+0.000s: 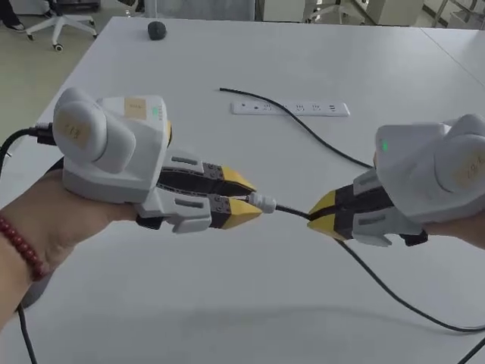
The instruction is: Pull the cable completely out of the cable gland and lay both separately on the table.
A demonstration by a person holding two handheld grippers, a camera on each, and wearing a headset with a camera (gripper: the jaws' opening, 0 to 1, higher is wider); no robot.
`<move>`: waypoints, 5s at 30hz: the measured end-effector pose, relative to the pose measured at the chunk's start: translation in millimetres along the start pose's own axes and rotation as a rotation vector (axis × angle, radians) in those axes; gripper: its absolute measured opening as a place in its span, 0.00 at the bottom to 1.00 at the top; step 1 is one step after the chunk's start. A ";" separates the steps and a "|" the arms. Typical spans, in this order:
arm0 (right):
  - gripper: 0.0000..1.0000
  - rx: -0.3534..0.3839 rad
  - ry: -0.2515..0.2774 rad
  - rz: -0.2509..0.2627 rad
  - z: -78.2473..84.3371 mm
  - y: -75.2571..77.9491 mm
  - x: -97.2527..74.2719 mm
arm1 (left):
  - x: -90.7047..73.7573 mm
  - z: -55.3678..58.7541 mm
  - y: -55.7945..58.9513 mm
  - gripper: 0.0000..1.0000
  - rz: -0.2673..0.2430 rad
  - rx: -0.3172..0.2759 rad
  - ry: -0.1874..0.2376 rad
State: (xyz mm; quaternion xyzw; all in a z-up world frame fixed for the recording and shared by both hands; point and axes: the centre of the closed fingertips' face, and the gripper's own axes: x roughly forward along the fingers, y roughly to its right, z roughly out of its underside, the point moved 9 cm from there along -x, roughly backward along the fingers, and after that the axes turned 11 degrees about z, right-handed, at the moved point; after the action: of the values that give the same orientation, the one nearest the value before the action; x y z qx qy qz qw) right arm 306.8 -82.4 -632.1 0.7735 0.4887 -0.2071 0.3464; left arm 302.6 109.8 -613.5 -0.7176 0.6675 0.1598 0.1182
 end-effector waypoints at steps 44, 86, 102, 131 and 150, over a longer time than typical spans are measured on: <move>0.00 0.102 -0.133 0.086 48.7 14.4 -1.6 | -11.5 5.6 -3.3 0.16 -0.047 -0.021 0.013; 0.00 0.230 -0.214 0.218 81.4 44.1 -8.2 | -30.1 12.0 -11.0 0.16 -0.117 -0.042 0.020; 0.00 0.277 -0.212 0.252 83.0 53.7 -3.4 | -19.5 9.6 -10.8 0.16 -0.103 -0.038 0.029; 0.00 0.361 -0.201 0.319 89.2 104.6 73.0 | 9.4 34.7 -28.0 0.16 -0.069 -0.079 0.048; 0.00 0.380 -0.280 0.221 98.1 105.0 130.9 | 21.0 46.6 -28.5 0.16 -0.049 -0.087 0.064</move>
State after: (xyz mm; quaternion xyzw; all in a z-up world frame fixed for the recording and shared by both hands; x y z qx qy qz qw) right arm 460.1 -104.2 -749.5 0.8371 0.3010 -0.3611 0.2797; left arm 328.9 110.6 -665.8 -0.7431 0.6454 0.1627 0.0692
